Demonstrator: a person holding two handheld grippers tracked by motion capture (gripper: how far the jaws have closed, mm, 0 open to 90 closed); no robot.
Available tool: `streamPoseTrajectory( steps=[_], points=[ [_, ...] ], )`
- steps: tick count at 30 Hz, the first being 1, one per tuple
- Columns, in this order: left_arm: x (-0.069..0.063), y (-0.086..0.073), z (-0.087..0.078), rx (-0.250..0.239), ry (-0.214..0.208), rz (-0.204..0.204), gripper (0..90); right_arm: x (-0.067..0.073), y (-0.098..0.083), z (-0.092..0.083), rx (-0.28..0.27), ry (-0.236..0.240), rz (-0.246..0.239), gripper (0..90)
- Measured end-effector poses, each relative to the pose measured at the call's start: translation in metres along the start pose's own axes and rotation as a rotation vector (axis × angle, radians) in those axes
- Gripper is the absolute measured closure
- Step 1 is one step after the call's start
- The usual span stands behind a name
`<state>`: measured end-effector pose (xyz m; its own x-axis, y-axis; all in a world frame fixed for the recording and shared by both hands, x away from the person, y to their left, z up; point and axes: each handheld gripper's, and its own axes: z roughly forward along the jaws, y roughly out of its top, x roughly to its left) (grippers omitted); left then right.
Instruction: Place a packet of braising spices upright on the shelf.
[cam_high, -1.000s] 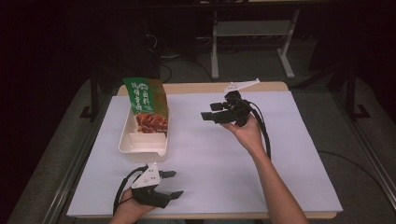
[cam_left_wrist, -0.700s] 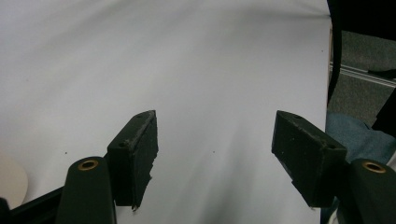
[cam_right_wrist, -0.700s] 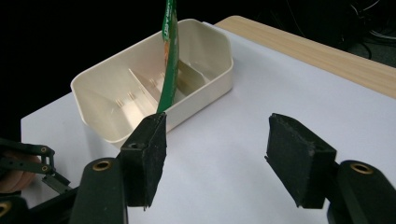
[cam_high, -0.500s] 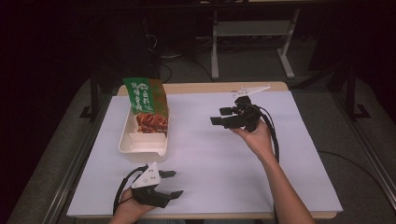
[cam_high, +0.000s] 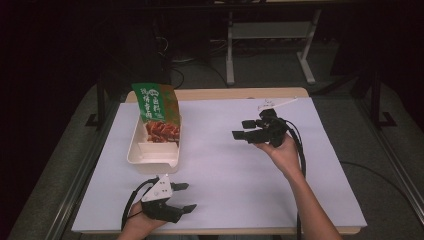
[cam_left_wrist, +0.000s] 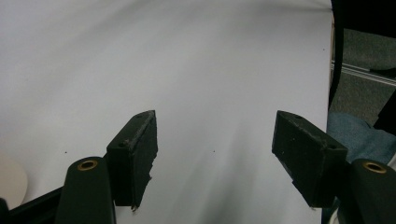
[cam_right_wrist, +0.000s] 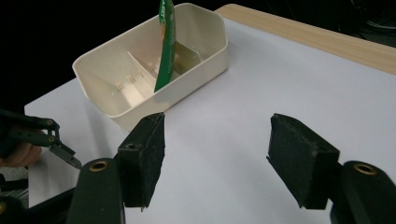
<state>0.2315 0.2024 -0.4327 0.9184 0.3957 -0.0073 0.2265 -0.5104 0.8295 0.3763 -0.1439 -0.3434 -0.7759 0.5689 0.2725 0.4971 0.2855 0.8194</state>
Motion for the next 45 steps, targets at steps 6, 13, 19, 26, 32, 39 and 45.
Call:
streamPoseTrajectory(
  steps=[6,13,19,26,32,39,45],
  points=[
    [0.0,0.0,0.001,0.001,0.001,-0.004,30.1,-0.002,-0.011,-0.007,0.002,-0.003,0.011,34.9],
    [0.0,0.0,0.002,0.008,0.0,-0.001,29.6,-0.003,-0.026,-0.014,0.013,-0.008,0.022,34.1],
    [-0.001,0.0,0.002,0.005,0.001,-0.002,29.6,-0.003,-0.033,-0.019,0.014,-0.012,0.021,34.0],
    [0.0,0.0,0.001,0.005,0.005,-0.004,28.8,-0.003,-0.049,-0.028,0.02,-0.014,0.027,33.1],
    [0.0,-0.001,0.002,0.007,0.005,-0.004,28.5,-0.003,-0.058,-0.034,0.023,-0.016,0.035,33.1],
    [0.0,-0.001,0.002,0.007,0.007,-0.005,28.5,-0.004,-0.069,-0.04,0.02,-0.021,0.039,32.8],
    [0.0,-0.001,0.003,0.012,0.005,-0.003,28.5,-0.003,-0.082,-0.044,0.03,-0.016,0.047,32.3]
  ],
)
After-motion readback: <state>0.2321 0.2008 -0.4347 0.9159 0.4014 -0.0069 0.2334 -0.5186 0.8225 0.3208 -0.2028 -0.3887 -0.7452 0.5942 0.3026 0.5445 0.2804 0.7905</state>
